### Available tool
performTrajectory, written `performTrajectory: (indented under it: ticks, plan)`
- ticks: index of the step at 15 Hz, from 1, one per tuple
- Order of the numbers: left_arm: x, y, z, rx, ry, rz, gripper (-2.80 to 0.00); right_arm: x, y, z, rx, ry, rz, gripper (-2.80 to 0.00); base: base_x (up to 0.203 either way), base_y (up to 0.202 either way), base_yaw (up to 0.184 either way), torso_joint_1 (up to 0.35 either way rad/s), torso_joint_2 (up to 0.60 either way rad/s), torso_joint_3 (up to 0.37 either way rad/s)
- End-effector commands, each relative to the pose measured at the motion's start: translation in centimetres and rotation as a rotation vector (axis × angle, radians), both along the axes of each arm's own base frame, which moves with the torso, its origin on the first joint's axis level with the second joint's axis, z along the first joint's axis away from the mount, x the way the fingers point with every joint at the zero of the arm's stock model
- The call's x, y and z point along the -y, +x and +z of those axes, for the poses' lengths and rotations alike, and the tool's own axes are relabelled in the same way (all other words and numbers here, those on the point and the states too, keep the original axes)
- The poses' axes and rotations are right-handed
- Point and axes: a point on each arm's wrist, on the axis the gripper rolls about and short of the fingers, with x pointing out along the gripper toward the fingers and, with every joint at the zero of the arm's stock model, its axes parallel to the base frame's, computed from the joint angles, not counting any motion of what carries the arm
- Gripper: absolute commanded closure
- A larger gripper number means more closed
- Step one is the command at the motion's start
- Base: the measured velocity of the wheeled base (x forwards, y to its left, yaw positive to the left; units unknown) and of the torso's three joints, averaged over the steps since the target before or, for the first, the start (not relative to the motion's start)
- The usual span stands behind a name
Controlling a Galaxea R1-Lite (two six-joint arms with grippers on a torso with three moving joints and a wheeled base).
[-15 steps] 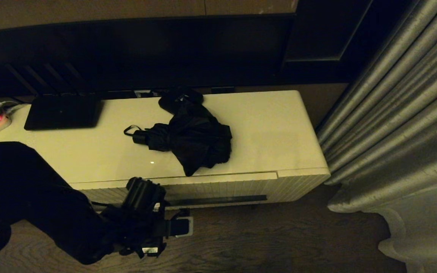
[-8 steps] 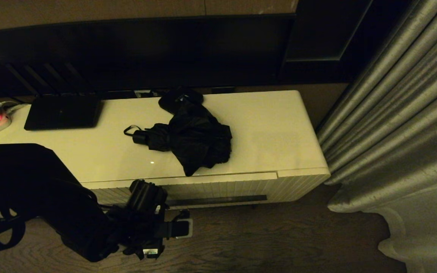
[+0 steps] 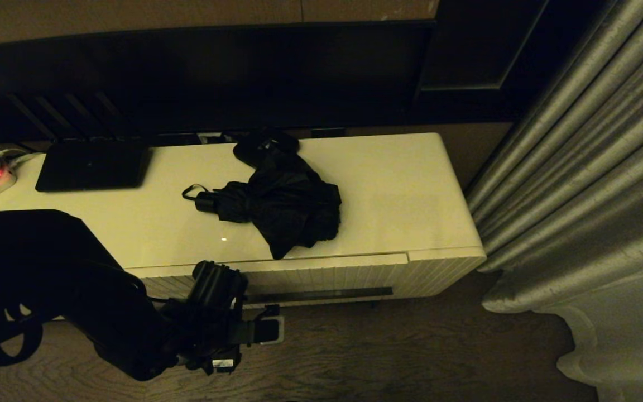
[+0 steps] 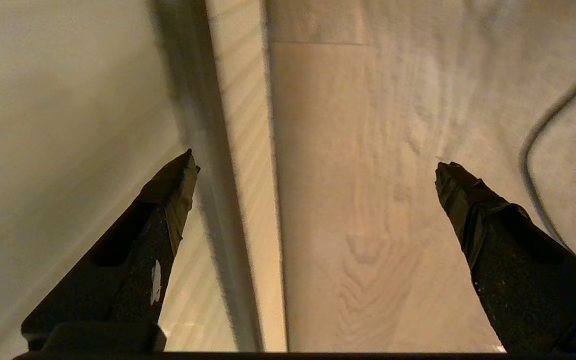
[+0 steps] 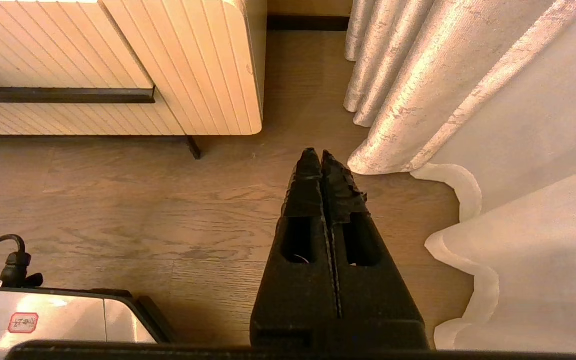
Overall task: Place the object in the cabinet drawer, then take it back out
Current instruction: Open the drawer
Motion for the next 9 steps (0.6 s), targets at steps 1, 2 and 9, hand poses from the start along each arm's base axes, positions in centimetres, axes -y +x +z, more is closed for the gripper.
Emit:
performTrajectory:
  ticks: [1, 2, 9]
  plan:
    - [0.1, 0.3, -0.4, 0.013, 0.003, -0.002, -2.80, 0.0, 0.0, 0.0, 0.000, 0.000, 0.001, 0.00, 0.000, 0.000, 0.000, 0.000, 0.00, 0.000]
    - [0.1, 0.4, -0.6, 0.016, 0.002, -0.001, -2.80, 0.0, 0.0, 0.0, 0.000, 0.000, 0.001, 0.00, 0.000, 0.000, 0.000, 0.000, 0.00, 0.000]
    - [0.0, 0.8, -1.7, 0.038, -0.004, 0.010, -2.80, 0.0, 0.0, 0.0, -0.002, 0.000, 0.001, 0.00, 0.000, 0.000, 0.000, 0.000, 0.00, 0.000]
